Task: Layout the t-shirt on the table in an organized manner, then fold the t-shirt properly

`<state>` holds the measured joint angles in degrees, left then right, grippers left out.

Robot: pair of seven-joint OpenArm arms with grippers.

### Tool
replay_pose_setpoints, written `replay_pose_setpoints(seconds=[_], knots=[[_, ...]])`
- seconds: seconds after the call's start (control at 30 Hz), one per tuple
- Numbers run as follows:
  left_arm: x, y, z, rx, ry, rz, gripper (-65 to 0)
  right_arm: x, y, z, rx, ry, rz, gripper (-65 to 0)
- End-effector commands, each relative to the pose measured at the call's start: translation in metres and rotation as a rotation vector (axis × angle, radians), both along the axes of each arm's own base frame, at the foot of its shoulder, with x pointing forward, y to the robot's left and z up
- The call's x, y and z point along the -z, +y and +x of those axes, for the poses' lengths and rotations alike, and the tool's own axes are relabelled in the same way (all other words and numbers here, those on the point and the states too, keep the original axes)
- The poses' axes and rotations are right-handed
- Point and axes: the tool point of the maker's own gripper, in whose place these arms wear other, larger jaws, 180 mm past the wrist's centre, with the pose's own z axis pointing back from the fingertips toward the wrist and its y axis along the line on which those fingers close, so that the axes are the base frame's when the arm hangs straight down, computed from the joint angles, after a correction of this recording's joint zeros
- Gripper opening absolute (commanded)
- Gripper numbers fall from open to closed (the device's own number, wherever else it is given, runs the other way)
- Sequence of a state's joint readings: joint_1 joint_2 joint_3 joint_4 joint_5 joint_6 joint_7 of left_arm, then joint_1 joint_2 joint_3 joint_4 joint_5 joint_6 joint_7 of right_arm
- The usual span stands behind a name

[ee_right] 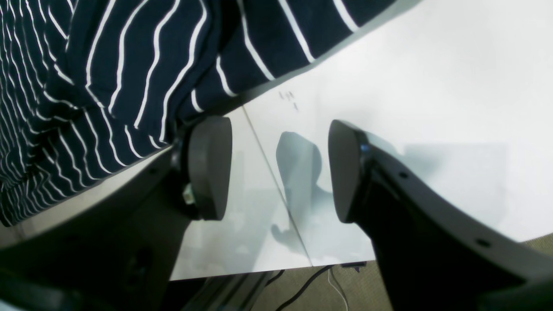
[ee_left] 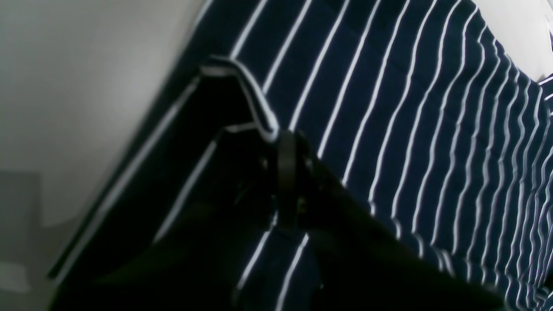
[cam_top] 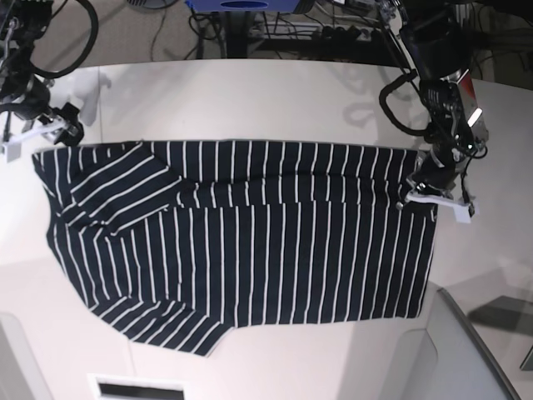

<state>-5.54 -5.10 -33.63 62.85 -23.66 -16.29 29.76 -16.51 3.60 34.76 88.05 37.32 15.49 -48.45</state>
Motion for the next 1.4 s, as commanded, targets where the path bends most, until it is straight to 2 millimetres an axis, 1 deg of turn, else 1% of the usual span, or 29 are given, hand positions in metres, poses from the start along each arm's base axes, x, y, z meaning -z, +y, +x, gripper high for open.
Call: replay_pose_setpoints(seconds=[0.0,0.17,0.3,0.33,0.4,0.5,0.57,0.6,0.63,0.73,0.77,0.83,0.9,0.97,1.0,1.03,1.07,1.17,1.2,1.23,1.27,1.3,1.33,1.37], knots=[[-0.019,0.007,0.019,-0.009,-0.063,0.013,-65.0,-0.011,-0.006,0.01,-0.002,-0.046,-0.017,-31.7],[-0.021,0.002,0.035,-0.011,-0.076,-0.017,-65.0,-0.012,-0.006,0.011,-0.002,-0.047,-0.017,-31.7],[-0.02,-0.001,0.037,-0.012,-0.074,-0.027,-65.0,-0.012,-0.006,0.011,-0.002,-0.047,-0.017,-31.7],[-0.02,-0.001,0.037,-0.012,-0.072,-0.028,-58.7,-0.012,-0.006,0.011,-0.002,-0.047,-0.017,-31.7],[-0.02,-0.001,0.037,-0.012,-0.072,-0.028,-40.6,-0.012,-0.008,0.011,-0.004,-0.047,-0.023,-31.7],[-0.023,0.0,0.039,-0.015,-0.085,-0.029,-16.5,-0.014,-0.012,0.012,-0.009,-0.049,-0.034,-31.7],[-0.029,0.003,0.041,-0.018,-0.102,-0.021,-5.6,-0.015,-0.013,0.012,-0.01,-0.049,-0.037,-31.7],[-0.035,0.005,0.043,-0.017,-0.116,-0.014,-3.3,-0.015,-0.013,0.012,-0.01,-0.049,-0.037,-31.7],[-0.042,0.006,0.046,-0.016,-0.134,-0.002,-2.5,-0.015,-0.013,0.012,-0.01,-0.049,-0.037,-31.7],[-0.073,0.013,0.053,-0.01,-0.207,0.053,-2.6,-0.014,-0.013,0.011,-0.01,-0.047,-0.037,-31.7],[-0.076,0.014,0.049,-0.006,-0.211,0.068,-2.6,-0.014,-0.013,0.011,-0.01,-0.047,-0.037,-31.7],[-0.082,0.018,0.034,0.007,-0.212,0.119,-2.6,-0.015,-0.013,0.01,-0.01,-0.047,-0.04,-31.7],[-0.075,0.02,0.006,0.022,-0.168,0.155,-2.8,-0.015,-0.017,0.006,0.0,-0.043,-0.044,-31.7],[-0.06,0.02,-0.024,0.031,-0.113,0.165,-3.3,-0.015,-0.019,0.004,0.016,-0.06,-0.049,-31.7],[-0.054,0.021,-0.036,0.032,-0.088,0.169,-5.3,-0.017,-0.023,0.002,0.034,-0.072,-0.06,-31.7],[-0.045,0.027,-0.053,0.013,-0.056,0.17,-9.5,-0.018,-0.024,0.0,0.047,-0.085,-0.067,-31.7],[-0.038,0.033,-0.068,-0.023,-0.035,0.157,-15.1,-0.018,-0.021,-0.002,0.058,-0.096,-0.064,-31.7],[-0.033,0.06,-0.107,-0.194,-0.036,0.092,-34.1,-0.017,-0.019,-0.011,0.098,-0.108,-0.061,-31.7],[-0.033,0.069,-0.117,-0.238,-0.043,0.077,-39.3,-0.016,-0.018,-0.013,0.107,-0.107,-0.056,-31.7],[-0.033,0.071,-0.121,-0.254,-0.046,0.067,-42.1,-0.014,-0.016,-0.014,0.11,-0.104,-0.05,-31.5],[-0.03,0.071,-0.123,-0.258,-0.04,0.057,-42.1,-0.012,-0.014,-0.015,0.112,-0.098,-0.042,-31.5],[-0.027,0.07,-0.124,-0.261,-0.036,0.049,-40.8,-0.012,-0.012,-0.015,0.107,-0.097,-0.04,-31.5],[-0.023,0.069,-0.124,-0.263,-0.029,0.041,-38.2,-0.01,-0.01,-0.017,0.104,-0.091,-0.036,-31.5],[-0.019,0.069,-0.126,-0.267,-0.018,0.032,-33.7,-0.01,-0.01,-0.018,0.103,-0.088,-0.036,-31.5]])
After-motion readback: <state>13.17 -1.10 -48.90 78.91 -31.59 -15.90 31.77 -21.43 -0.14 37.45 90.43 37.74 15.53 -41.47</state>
